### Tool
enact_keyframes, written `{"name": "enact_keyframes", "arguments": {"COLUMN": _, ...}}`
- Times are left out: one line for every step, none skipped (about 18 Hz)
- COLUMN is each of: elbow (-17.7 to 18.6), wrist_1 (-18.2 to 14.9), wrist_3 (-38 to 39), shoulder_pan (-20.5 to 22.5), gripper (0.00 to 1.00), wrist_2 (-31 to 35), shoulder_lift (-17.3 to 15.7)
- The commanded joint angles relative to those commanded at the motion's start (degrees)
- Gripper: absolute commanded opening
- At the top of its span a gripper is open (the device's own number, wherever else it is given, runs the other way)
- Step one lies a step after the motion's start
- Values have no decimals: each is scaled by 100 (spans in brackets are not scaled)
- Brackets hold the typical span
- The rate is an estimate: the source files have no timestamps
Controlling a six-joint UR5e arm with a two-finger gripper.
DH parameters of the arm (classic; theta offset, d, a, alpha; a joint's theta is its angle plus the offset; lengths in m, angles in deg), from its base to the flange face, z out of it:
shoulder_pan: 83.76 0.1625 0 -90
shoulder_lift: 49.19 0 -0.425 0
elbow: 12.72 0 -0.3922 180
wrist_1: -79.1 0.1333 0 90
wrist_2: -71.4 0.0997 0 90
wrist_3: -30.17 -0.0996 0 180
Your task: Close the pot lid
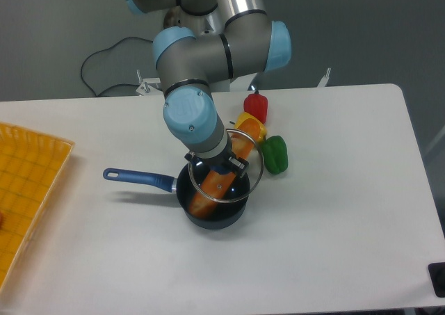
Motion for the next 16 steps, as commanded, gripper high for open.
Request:
{"name": "enact_keyframes", "arguments": {"elbow": 0, "wrist_1": 0, "wrist_3": 35, "shoulder_pan": -18, "gripper": 52, "wrist_2": 9, "shoulder_lift": 35}}
{"name": "enact_keyframes", "arguments": {"elbow": 0, "wrist_1": 0, "wrist_3": 36, "shoulder_pan": -27, "gripper": 52, "wrist_2": 18, "shoulder_lift": 61}}
{"name": "enact_keyframes", "arguments": {"elbow": 0, "wrist_1": 0, "wrist_3": 44, "shoulder_pan": -35, "gripper": 52, "wrist_2": 35, "shoulder_lift": 70}}
{"name": "enact_keyframes", "arguments": {"elbow": 0, "wrist_1": 0, "wrist_3": 79, "shoulder_pan": -35, "gripper": 52, "wrist_2": 35, "shoulder_lift": 70}}
{"name": "enact_keyframes", "arguments": {"elbow": 0, "wrist_1": 0, "wrist_3": 114, "shoulder_pan": -53, "gripper": 52, "wrist_2": 35, "shoulder_lift": 79}}
{"name": "enact_keyframes", "arguments": {"elbow": 0, "wrist_1": 0, "wrist_3": 115, "shoulder_pan": -70, "gripper": 52, "wrist_2": 35, "shoulder_lift": 88}}
{"name": "enact_keyframes", "arguments": {"elbow": 0, "wrist_1": 0, "wrist_3": 115, "shoulder_pan": -71, "gripper": 52, "wrist_2": 44, "shoulder_lift": 105}}
{"name": "enact_keyframes", "arguments": {"elbow": 0, "wrist_1": 0, "wrist_3": 115, "shoulder_pan": -79, "gripper": 52, "wrist_2": 44, "shoulder_lift": 114}}
{"name": "enact_keyframes", "arguments": {"elbow": 0, "wrist_1": 0, "wrist_3": 123, "shoulder_pan": -79, "gripper": 52, "wrist_2": 44, "shoulder_lift": 123}}
{"name": "enact_keyframes", "arguments": {"elbow": 0, "wrist_1": 0, "wrist_3": 158, "shoulder_pan": -88, "gripper": 52, "wrist_2": 44, "shoulder_lift": 149}}
{"name": "enact_keyframes", "arguments": {"elbow": 0, "wrist_1": 0, "wrist_3": 176, "shoulder_pan": -114, "gripper": 52, "wrist_2": 44, "shoulder_lift": 158}}
{"name": "enact_keyframes", "arguments": {"elbow": -9, "wrist_1": 9, "wrist_3": 194, "shoulder_pan": -132, "gripper": 52, "wrist_2": 44, "shoulder_lift": 202}}
{"name": "enact_keyframes", "arguments": {"elbow": -17, "wrist_1": 9, "wrist_3": 220, "shoulder_pan": -150, "gripper": 52, "wrist_2": 44, "shoulder_lift": 228}}
{"name": "enact_keyframes", "arguments": {"elbow": -18, "wrist_1": 9, "wrist_3": 246, "shoulder_pan": -150, "gripper": 52, "wrist_2": 44, "shoulder_lift": 229}}
{"name": "enact_keyframes", "arguments": {"elbow": -18, "wrist_1": 9, "wrist_3": 264, "shoulder_pan": -150, "gripper": 52, "wrist_2": 44, "shoulder_lift": 229}}
{"name": "enact_keyframes", "arguments": {"elbow": -18, "wrist_1": 9, "wrist_3": 264, "shoulder_pan": -150, "gripper": 52, "wrist_2": 44, "shoulder_lift": 229}}
